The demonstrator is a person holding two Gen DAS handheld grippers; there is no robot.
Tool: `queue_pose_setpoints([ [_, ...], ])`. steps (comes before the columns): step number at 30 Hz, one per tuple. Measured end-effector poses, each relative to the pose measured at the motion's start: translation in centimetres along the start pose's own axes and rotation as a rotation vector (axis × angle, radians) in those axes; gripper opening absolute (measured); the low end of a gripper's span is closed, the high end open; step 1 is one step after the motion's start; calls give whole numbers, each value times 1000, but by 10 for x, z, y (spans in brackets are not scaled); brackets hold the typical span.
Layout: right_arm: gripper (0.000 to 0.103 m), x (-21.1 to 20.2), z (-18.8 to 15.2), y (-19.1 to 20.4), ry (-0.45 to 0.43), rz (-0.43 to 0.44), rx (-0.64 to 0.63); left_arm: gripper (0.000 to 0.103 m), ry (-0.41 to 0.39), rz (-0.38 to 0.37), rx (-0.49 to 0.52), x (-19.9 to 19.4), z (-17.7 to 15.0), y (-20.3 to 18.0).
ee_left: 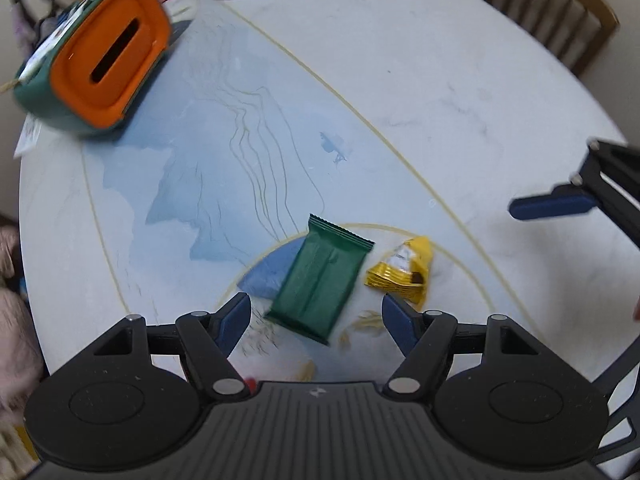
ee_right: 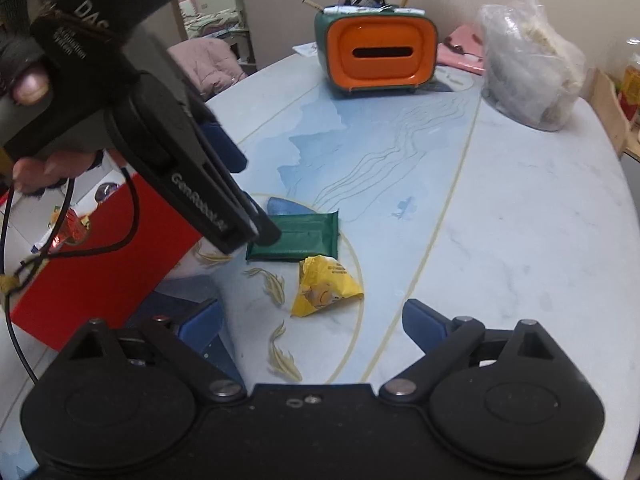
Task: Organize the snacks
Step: 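Grasp the green bar with the left tool while the right tool grasps the yellow wrapper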
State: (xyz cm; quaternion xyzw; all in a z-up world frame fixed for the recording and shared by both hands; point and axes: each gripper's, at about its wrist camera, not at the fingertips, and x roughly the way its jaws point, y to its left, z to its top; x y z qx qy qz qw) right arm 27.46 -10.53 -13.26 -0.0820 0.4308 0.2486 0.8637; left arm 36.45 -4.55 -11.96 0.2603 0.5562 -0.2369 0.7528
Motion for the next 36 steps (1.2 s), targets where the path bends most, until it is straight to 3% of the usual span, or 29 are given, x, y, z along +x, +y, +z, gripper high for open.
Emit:
queue_pose_setpoints([
  [5, 90, 23, 4, 2, 7, 5, -48, 72, 62, -27, 68, 22, 11, 0],
  [9, 82, 42, 6, 4, 18, 1, -83, 72, 100, -6, 127, 37, 16, -5],
  [23, 69, 71, 10, -5, 33, 28, -76, 72, 164, -25, 141, 66, 26, 0],
  [28, 58, 72, 8, -5, 29, 23, -69, 72, 158, -42, 120, 67, 27, 3],
  [30, 54, 72, 8, -6, 32, 27, -60, 67, 152, -49, 113, 66, 27, 3],
  [31, 46, 71, 7, -6, 33, 22, -60, 65, 149, -54, 109, 65, 26, 2],
  [36, 44, 68, 3, -6, 39, 3, -40, 48, 137, -55, 106, 61, 23, -6],
])
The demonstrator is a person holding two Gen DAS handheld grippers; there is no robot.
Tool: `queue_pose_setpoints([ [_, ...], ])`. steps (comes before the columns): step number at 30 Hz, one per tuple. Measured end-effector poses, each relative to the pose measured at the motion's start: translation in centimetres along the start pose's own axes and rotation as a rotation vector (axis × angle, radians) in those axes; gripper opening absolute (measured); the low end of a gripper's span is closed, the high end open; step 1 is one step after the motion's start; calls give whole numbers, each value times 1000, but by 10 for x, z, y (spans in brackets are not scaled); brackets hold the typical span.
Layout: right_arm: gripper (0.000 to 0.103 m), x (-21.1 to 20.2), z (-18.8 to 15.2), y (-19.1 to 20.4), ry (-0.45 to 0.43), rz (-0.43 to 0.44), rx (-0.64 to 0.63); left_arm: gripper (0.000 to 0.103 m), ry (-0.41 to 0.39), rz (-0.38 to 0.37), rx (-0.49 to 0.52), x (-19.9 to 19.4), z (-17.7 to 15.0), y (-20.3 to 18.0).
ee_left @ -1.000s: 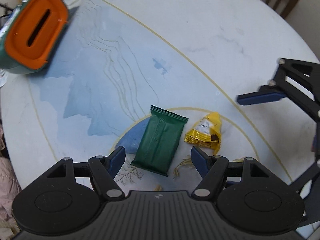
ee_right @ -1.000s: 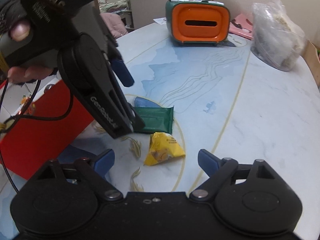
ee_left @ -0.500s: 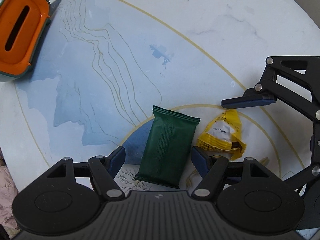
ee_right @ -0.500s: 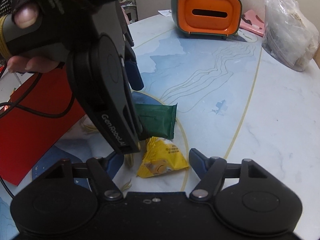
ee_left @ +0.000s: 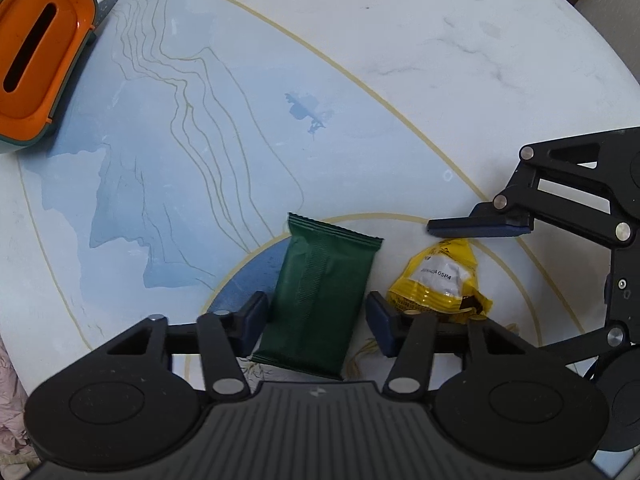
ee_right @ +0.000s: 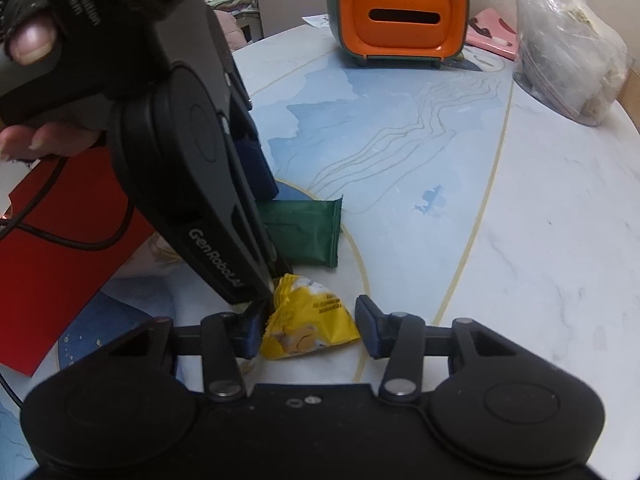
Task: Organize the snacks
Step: 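Grasp the green bar with the left tool while the right tool grasps the yellow wrapper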
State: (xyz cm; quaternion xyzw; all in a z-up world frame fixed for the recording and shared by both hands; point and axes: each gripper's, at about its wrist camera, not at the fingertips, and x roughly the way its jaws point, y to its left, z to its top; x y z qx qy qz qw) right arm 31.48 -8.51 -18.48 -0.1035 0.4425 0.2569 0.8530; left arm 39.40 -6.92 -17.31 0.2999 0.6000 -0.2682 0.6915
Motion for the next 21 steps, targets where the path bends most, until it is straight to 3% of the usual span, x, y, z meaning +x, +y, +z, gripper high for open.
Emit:
queue_pose_setpoints([
  [10, 42, -22, -20, -1, 9, -24, 64, 43, -32, 23, -71, -4, -10, -20],
  [21, 42, -67, -51, -8, -4, -62, 186, 43, -82, 16, -283, -23, -32, -40],
])
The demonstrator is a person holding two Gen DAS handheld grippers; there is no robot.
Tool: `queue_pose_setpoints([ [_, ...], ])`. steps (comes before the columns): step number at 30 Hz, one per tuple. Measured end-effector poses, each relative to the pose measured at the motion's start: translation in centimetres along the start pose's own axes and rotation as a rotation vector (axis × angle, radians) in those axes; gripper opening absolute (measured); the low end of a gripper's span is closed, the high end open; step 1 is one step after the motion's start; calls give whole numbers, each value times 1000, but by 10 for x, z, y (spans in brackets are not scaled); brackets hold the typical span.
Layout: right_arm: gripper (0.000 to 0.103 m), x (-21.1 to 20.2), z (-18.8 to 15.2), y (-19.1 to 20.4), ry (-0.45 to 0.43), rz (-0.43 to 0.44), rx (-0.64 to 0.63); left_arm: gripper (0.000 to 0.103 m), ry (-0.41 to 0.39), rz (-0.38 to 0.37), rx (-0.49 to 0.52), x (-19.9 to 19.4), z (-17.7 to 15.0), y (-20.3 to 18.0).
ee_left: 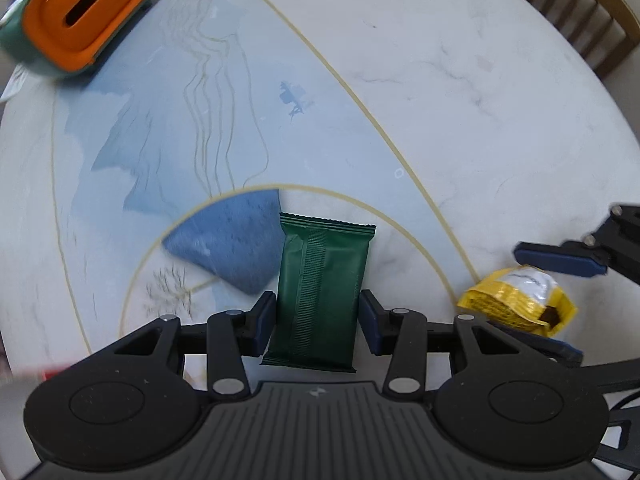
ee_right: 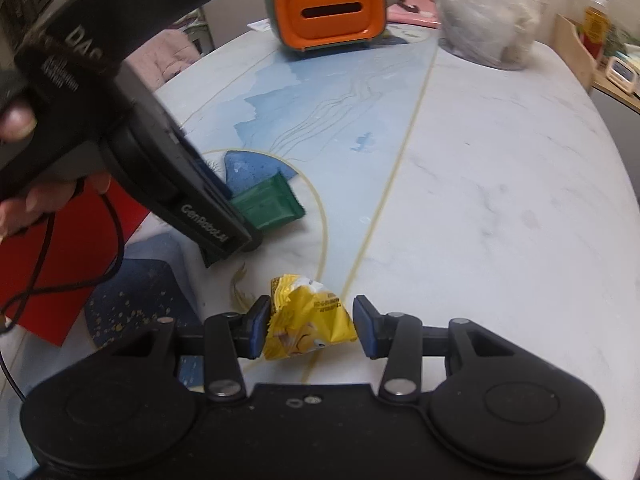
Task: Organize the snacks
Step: 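Grasp the green bar with the left tool while the right tool grasps the yellow wrapper, then carry the green bar and yellow wrapper into the red box and release both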
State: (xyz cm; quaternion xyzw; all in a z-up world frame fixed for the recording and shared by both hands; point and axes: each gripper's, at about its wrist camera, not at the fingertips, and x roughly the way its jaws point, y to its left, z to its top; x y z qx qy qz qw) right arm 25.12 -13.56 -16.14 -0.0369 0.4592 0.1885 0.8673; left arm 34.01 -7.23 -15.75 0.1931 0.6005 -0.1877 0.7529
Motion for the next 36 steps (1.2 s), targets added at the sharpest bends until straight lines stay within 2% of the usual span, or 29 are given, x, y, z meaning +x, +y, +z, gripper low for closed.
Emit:
queue_pose_setpoints([
  [4, 42, -20, -9, -1, -14, -8, 33, 43, -42, -31, -83, -20, -16, 0],
  [9, 42, -49, -17, 5, -41, -15, 31, 44, -111, -95, -136, -55, -47, -5],
  [16, 42, -89, -16, 27, -92, -12, -1, 44, -220, -117, -208, -103, -85, -2],
  [26, 42, -126, -9, 71, -150, 17, -45, 44, -327, -99, -325, -156, -146, 26],
  [36, 42, -131, 16, 132, -186, 53, -121, 44, -403, -50, -453, -192, -211, 81],
])
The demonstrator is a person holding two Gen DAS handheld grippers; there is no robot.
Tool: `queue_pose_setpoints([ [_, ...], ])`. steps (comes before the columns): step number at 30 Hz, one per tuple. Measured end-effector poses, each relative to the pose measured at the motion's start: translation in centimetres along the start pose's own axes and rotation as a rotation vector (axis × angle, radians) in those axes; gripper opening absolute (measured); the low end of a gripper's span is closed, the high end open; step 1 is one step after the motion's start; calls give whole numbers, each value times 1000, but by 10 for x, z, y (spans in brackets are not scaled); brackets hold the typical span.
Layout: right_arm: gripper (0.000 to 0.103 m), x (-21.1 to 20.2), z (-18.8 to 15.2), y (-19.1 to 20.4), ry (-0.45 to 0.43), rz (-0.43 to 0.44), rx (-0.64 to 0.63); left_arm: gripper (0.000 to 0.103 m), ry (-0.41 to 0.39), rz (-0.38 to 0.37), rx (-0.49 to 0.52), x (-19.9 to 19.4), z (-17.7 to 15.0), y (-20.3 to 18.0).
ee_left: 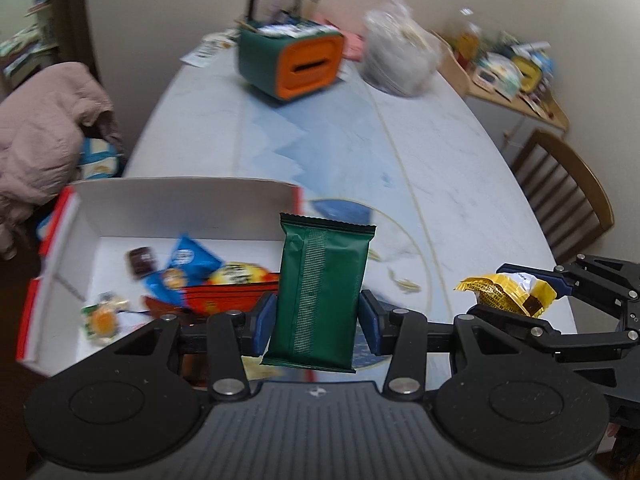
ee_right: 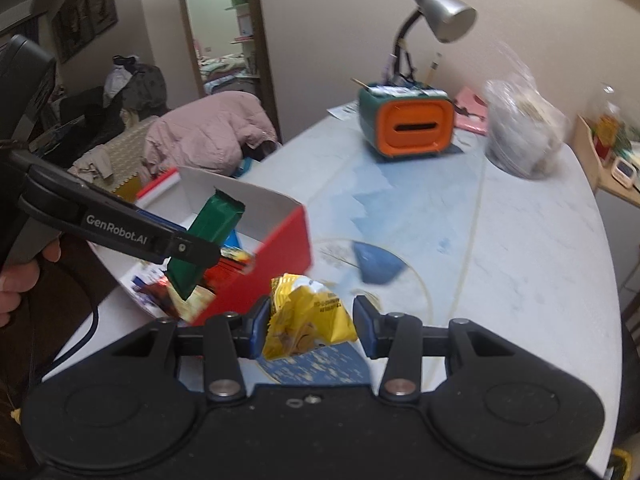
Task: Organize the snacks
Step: 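Carry the green bar and yellow wrapper into the red box and release both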
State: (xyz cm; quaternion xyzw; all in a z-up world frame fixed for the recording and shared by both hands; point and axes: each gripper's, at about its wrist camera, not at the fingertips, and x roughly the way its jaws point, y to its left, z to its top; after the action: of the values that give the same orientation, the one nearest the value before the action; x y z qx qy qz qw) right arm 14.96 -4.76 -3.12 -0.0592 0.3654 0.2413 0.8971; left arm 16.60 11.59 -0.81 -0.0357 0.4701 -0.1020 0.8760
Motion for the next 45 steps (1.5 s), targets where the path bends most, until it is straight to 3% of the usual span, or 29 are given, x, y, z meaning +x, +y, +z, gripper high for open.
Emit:
queue_pose_setpoints([
  [12, 43, 40, 31, 75, 0, 39, -68, 44, -27, 74, -105, -31, -19, 92],
  [23, 43, 96, 40, 123, 54, 44, -123, 44, 15, 157, -151, -6, -25, 154],
  [36, 43, 150, 36, 132, 129, -2, -117, 44, 87, 210, -110, 50, -22, 170],
  [45, 41, 165, 31, 131, 169, 7, -119, 44, 149, 199, -79, 73, -30, 170],
])
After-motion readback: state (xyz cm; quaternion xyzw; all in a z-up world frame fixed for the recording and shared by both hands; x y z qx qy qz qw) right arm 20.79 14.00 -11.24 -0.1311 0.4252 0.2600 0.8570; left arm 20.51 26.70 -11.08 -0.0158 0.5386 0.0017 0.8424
